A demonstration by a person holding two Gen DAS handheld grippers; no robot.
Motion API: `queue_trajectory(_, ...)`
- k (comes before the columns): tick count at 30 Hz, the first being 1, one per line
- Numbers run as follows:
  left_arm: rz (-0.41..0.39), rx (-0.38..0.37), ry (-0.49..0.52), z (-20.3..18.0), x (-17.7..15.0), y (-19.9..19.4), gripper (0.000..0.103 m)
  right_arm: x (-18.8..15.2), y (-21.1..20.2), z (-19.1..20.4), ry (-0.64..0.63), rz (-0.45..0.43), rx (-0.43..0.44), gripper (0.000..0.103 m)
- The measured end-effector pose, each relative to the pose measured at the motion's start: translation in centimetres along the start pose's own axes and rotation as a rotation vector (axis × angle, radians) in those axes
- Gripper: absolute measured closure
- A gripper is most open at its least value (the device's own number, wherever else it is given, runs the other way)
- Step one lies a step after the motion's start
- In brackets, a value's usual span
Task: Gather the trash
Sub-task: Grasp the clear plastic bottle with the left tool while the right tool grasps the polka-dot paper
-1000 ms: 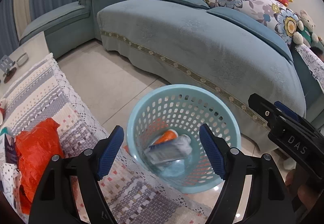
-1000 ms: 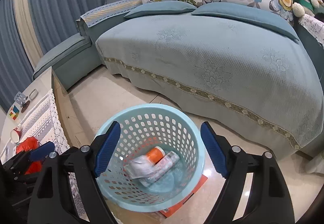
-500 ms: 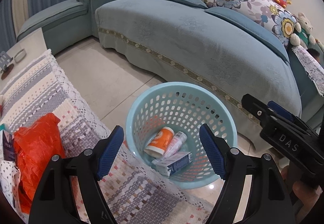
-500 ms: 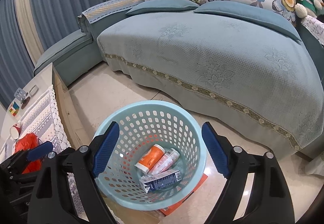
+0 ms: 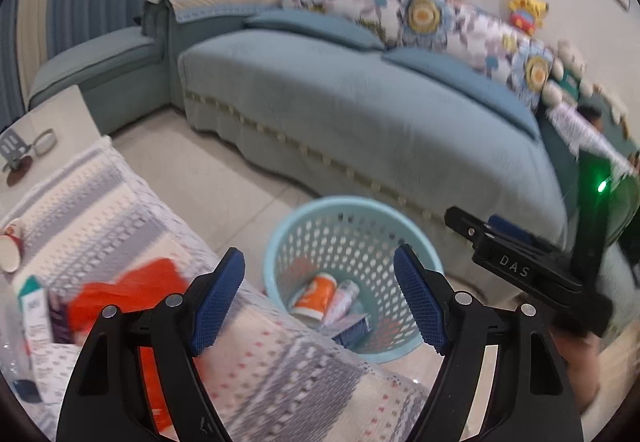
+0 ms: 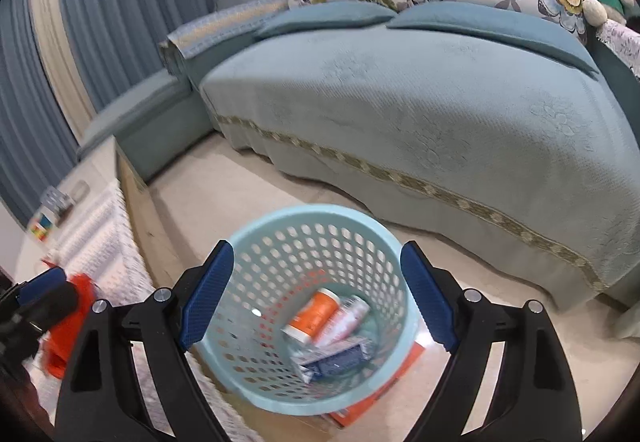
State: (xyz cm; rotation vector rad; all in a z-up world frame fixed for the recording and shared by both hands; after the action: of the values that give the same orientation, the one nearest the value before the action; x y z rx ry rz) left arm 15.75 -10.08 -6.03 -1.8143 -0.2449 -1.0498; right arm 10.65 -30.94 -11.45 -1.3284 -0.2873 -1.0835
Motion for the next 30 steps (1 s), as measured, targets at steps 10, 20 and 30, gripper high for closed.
queue_trajectory(10, -0.04, 0.557, -0.149, 15.5, -0.5, -11.0, 0.023, 0.3, -4.5, 10.3, -0.266, -0.11, 0.249, 0.019)
queue_trajectory(20, 0.228, 0.694, -0.436, 26.8, -11.9, -8.2, 0.024, -8.3, -5.8, 27.4, -0.428, 0.296, 0.927, 0.018)
queue_trajectory(30, 0.188, 0.661, -0.503, 28.5, -15.8, -7.2, 0.027, -15.6, 0.7, 29.6, -0.502, 0.571, 0.704, 0.033)
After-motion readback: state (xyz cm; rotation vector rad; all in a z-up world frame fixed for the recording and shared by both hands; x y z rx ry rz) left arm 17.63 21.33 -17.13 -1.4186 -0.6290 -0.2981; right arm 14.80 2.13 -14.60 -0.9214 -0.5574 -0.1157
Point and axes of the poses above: each gripper's, at about its wrist camera, not at the fingertips, and y roughly the way its jaws point, z to its left, x to its top, the point moved 5 cm from there along y, roughly the way its jaws point, and after that the axes turned 5 degrees about y, right-handed, at the moved point
